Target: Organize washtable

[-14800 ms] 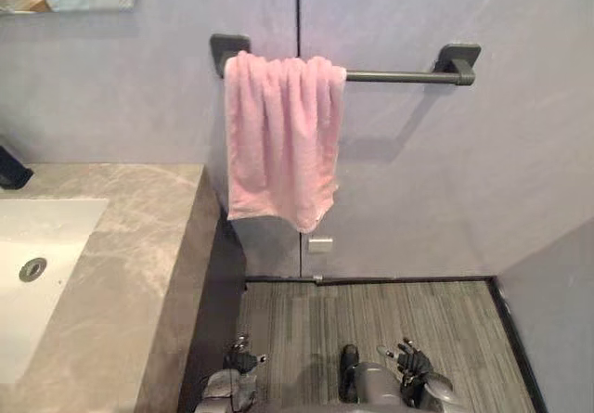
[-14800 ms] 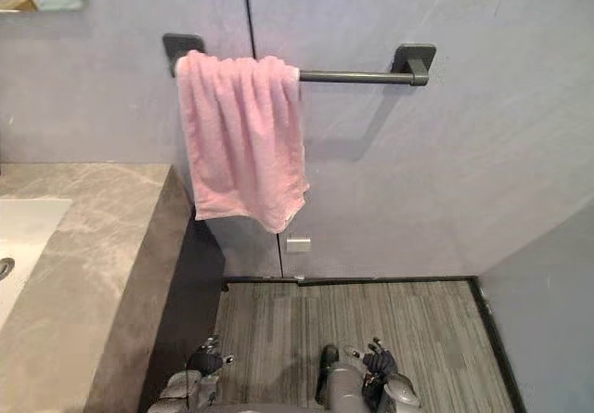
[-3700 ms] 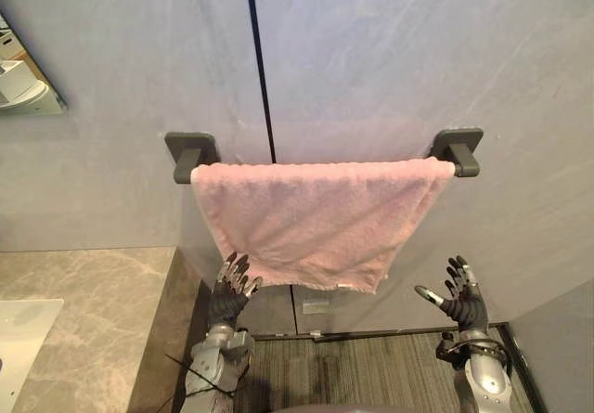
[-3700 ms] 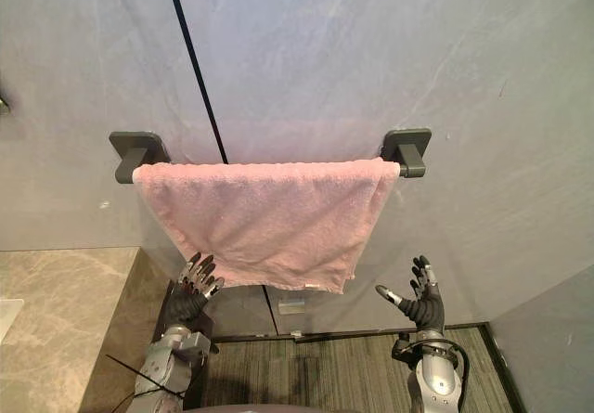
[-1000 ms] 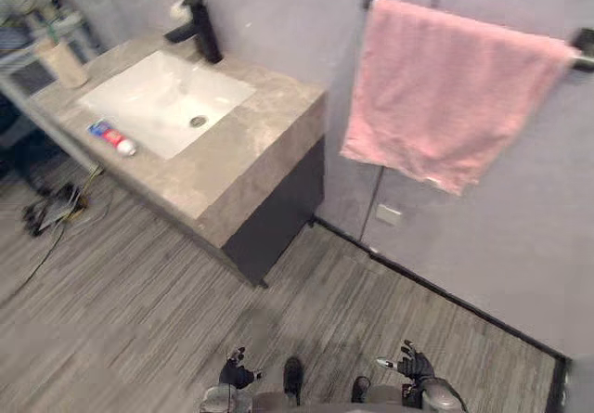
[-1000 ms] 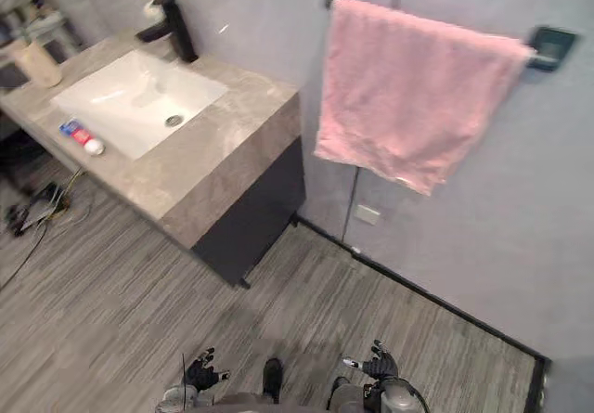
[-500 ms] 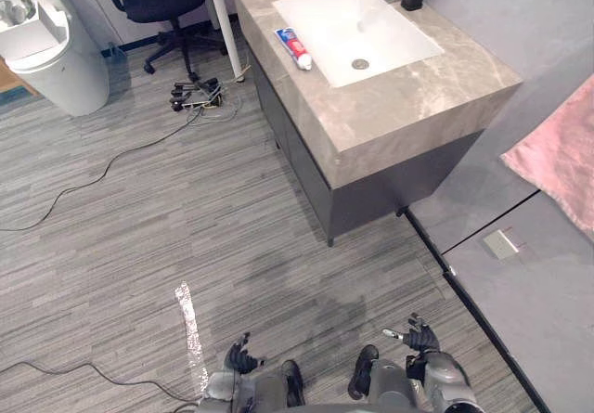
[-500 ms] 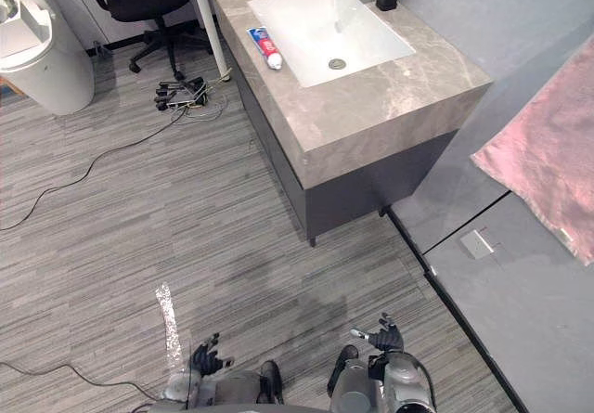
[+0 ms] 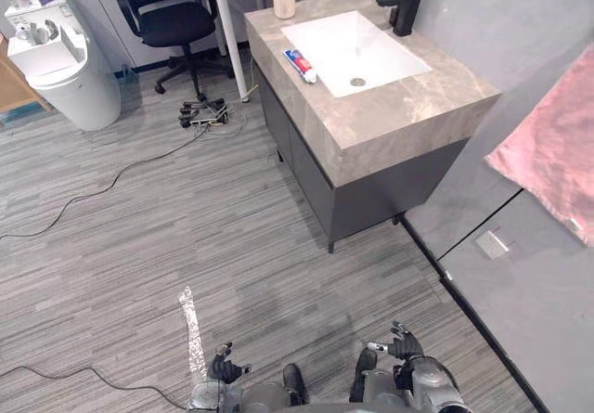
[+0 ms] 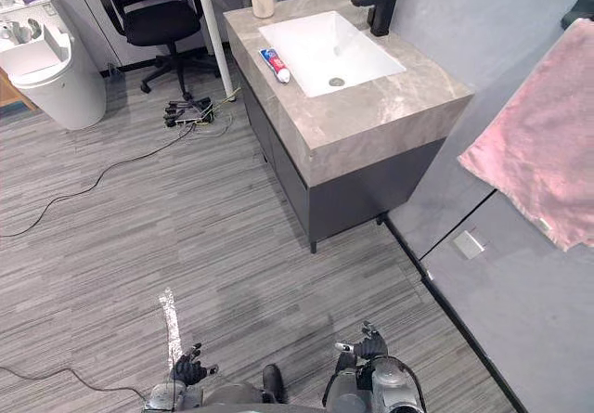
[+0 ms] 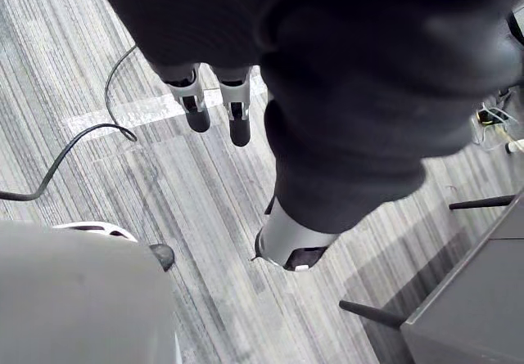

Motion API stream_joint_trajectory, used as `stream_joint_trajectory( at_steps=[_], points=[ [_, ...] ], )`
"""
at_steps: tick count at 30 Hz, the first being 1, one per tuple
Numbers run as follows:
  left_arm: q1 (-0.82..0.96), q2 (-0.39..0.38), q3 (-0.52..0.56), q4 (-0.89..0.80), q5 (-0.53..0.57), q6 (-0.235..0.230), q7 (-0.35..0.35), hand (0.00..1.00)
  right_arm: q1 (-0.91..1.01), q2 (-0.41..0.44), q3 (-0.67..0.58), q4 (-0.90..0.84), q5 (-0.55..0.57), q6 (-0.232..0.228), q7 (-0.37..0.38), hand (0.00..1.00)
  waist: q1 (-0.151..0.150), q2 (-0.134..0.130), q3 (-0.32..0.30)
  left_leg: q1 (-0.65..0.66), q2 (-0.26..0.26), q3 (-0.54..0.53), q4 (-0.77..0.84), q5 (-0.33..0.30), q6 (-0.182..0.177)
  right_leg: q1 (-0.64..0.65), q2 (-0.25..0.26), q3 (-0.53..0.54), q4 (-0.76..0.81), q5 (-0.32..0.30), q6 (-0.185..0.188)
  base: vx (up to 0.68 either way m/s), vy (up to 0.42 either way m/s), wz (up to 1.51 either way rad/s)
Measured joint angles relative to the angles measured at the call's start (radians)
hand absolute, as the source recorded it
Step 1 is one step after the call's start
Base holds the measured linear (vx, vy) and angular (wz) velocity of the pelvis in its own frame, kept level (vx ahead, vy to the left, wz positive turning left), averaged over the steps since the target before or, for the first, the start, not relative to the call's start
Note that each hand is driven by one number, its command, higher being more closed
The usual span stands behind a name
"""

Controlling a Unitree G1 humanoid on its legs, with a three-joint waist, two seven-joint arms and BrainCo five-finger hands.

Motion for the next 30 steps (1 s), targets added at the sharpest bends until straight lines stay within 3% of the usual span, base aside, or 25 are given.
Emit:
stream_joint_trajectory(
  at_steps=[1, 3, 5, 13, 17, 18, 26, 30],
  points=[
    [0.0, 0.0, 0.001, 0.0, 0.0, 0.0, 0.0, 0.0, 0.002, 0.0, 0.0, 0.0, 0.0, 0.0, 0.0, 0.0, -0.001, -0.001, 0.0, 0.003, -0.001, -0.014, -0.001, 0.0, 0.0, 0.0, 0.006, 0.015, 0.011, -0.013, 0.002, 0.0, -0.041, 0.15],
    [0.0, -0.001, 0.004, 0.002, 0.002, 0.001, 0.0, 0.0, 0.029, 0.003, -0.001, 0.0, 0.0, -0.001, 0.001, 0.0, -0.006, 0.0, 0.001, 0.004, 0.001, -0.062, 0.01, -0.001, 0.005, -0.002, 0.068, 0.163, 0.042, -0.086, 0.017, 0.01, -0.069, 0.48],
    [0.0, -0.005, 0.026, 0.004, 0.003, 0.0, -0.001, 0.0, 0.054, 0.01, -0.006, 0.0, 0.002, -0.002, 0.008, 0.0, -0.002, -0.01, 0.0, 0.006, -0.009, -0.108, 0.017, -0.001, 0.005, 0.012, 0.095, 0.23, 0.058, -0.096, 0.014, 0.06, -0.081, 0.74],
    [0.006, -0.02, 0.086, 0.0, 0.001, 0.002, -0.001, 0.0, 0.058, 0.026, -0.024, 0.033, -0.003, -0.003, 0.023, 0.0, 0.016, -0.023, -0.018, 0.054, -0.025, -0.217, -0.026, 0.006, -0.001, 0.087, 0.09, 0.154, 0.062, -0.144, 0.012, 0.13, -0.037, 0.39],
    [0.007, -0.017, 0.087, 0.002, 0.0, 0.003, -0.001, 0.0, 0.051, 0.026, -0.022, 0.038, -0.033, -0.005, 0.025, 0.0, 0.025, -0.023, -0.024, 0.082, -0.021, -0.249, -0.051, 0.012, 0.005, 0.117, 0.106, 0.195, 0.051, -0.146, 0.009, 0.18, -0.012, 0.22],
    [0.093, -0.001, 0.107, 0.039, 0.009, 0.006, -0.001, 0.0, 0.024, -0.003, 0.047, 0.037, -0.077, -0.01, 0.042, 0.0, 0.024, 0.018, -0.083, 0.134, 0.038, -0.242, -0.172, 0.059, -0.01, 0.106, 0.166, 0.335, 0.05, -0.101, -0.002, 0.07, -0.029, 0.17],
    [0.09, -0.001, 0.106, 0.039, 0.008, 0.006, -0.001, 0.0, 0.059, -0.001, 0.037, 0.039, -0.076, -0.011, 0.04, 0.0, 0.026, 0.013, -0.085, 0.123, 0.041, -0.232, -0.181, 0.077, -0.037, 0.12, 0.165, 0.325, 0.003, -0.101, -0.002, -0.02, -0.037, 0.03],
    [0.087, 0.0, 0.102, 0.04, 0.007, 0.008, -0.001, 0.0, 0.09, 0.003, -0.044, 0.047, -0.038, -0.006, 0.021, 0.0, 0.02, 0.01, -0.082, 0.127, 0.049, -0.157, -0.183, 0.09, -0.056, 0.17, 0.155, 0.299, -0.073, -0.091, -0.004, -0.03, -0.023, 0.1]
  ],
)
